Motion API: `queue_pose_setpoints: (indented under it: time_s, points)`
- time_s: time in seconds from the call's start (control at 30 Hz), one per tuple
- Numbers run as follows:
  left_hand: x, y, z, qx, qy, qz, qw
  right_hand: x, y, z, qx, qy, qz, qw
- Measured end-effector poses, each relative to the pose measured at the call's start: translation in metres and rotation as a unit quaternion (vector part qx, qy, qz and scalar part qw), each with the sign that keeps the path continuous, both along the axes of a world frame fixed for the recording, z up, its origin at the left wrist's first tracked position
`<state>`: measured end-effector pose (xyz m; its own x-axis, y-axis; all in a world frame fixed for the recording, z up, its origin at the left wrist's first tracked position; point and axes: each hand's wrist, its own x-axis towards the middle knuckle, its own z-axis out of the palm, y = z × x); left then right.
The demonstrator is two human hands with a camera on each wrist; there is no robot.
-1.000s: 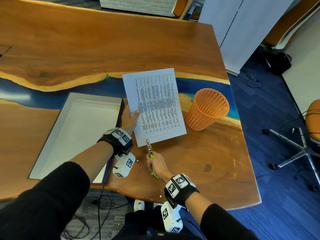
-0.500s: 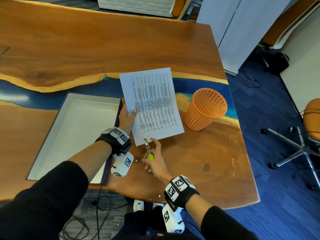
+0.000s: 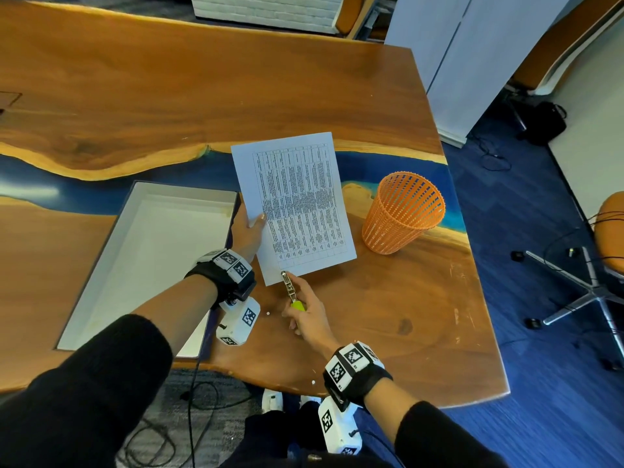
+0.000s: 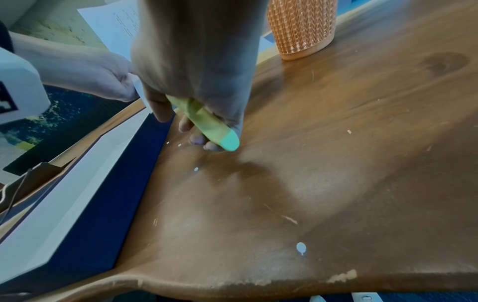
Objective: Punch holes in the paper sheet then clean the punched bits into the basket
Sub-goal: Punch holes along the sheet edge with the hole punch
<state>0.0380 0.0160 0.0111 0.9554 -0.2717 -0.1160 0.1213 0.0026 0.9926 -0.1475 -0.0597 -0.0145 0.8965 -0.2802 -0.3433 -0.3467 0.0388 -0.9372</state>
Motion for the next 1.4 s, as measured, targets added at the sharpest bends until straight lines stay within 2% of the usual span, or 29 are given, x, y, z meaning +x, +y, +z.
queue_pose_setpoints:
  time_s: [0.27, 0.47, 0.77, 1.1, 1.4]
  points:
    - [0.003, 0.002, -0.003, 0.007, 0.014, 0.005, 1.0, 0.004, -0.009, -0.004, 0.0, 0.029, -0.028, 0.999]
    - [0.008, 0.01, -0.004, 0.015, 0.008, 0.001, 1.0, 0.002, -0.028, -0.008, -0.013, 0.119, -0.032, 0.992]
    - [0.008, 0.006, -0.004, 0.004, -0.011, -0.039, 0.999, -0.001, -0.035, -0.006, -0.006, 0.129, -0.025, 0.991]
    - [0.01, 0.0, -0.009, 0.002, 0.021, -0.043, 0.999, 0.0, -0.032, -0.003, -0.005, 0.133, -0.013, 0.991]
    - [0.013, 0.001, -0.017, 0.006, 0.018, -0.045, 0.999, -0.001, -0.027, 0.0, 0.012, 0.133, -0.027, 0.991]
